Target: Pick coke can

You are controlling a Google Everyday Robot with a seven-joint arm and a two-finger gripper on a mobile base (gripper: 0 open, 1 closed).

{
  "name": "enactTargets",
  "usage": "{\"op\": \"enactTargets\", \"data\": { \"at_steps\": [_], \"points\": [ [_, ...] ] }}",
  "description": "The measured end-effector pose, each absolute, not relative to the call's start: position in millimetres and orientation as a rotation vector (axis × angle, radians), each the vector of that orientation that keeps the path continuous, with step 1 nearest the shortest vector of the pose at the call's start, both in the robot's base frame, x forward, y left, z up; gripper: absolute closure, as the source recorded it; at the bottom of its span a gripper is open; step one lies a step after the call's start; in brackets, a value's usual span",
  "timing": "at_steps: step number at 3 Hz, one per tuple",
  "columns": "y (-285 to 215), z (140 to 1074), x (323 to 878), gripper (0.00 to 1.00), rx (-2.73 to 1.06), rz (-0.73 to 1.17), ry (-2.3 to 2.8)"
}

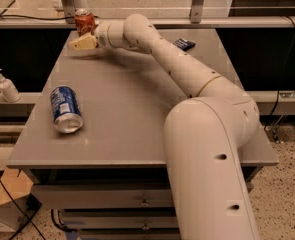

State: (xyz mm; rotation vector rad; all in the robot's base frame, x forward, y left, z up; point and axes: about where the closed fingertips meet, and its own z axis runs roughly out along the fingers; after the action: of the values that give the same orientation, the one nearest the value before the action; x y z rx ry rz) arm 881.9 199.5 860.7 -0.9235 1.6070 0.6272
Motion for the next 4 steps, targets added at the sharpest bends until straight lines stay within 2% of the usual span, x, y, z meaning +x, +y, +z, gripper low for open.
{"op": "enactTargets", "data": {
  "at_steps": [3,4],
  "points": [
    [184,900,875,0.88,-0.907,0.599,1.531],
    [176,949,863,1.0,-0.976,0.562,1.427]
  ]
}}
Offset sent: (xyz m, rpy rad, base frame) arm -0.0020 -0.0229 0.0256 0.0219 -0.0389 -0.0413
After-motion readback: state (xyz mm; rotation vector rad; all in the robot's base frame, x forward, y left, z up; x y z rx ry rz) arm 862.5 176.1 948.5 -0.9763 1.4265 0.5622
